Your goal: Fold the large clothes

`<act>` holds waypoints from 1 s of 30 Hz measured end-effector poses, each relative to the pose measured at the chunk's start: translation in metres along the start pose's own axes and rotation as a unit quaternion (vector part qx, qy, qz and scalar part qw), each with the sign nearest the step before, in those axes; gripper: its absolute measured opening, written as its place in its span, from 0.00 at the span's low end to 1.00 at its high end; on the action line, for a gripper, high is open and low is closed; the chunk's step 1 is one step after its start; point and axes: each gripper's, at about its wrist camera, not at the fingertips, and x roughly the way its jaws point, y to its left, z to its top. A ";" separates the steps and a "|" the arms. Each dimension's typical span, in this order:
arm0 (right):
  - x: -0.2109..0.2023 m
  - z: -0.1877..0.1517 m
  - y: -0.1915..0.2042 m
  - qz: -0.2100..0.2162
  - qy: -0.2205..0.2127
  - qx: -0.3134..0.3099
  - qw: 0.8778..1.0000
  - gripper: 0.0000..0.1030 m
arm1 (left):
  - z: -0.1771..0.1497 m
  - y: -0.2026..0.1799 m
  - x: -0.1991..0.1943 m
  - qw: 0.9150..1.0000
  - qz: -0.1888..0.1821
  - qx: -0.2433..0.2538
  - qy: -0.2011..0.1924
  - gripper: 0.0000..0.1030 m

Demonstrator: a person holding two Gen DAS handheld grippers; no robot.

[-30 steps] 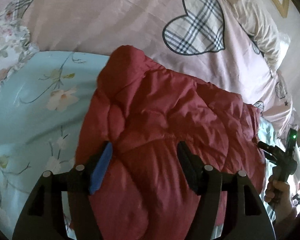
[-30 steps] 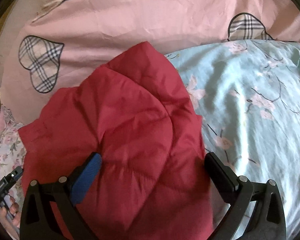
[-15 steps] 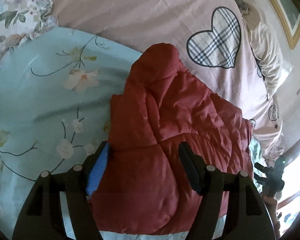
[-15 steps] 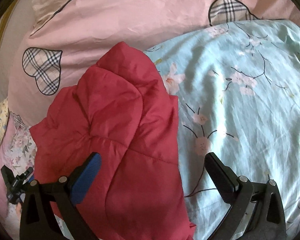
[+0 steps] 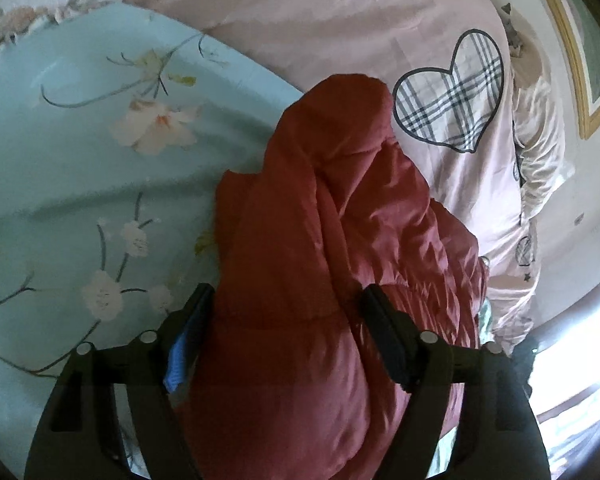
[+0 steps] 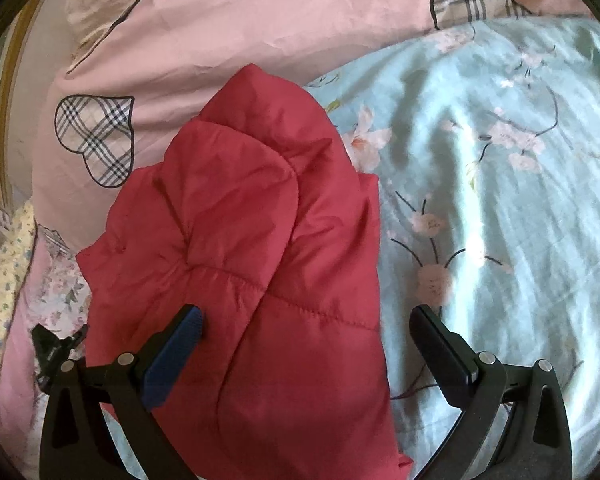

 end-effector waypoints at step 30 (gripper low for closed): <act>-0.039 -0.038 0.031 0.058 0.037 -0.009 0.998 0.39 | -0.037 -0.036 -0.025 0.997 -0.058 0.012 0.052 0.41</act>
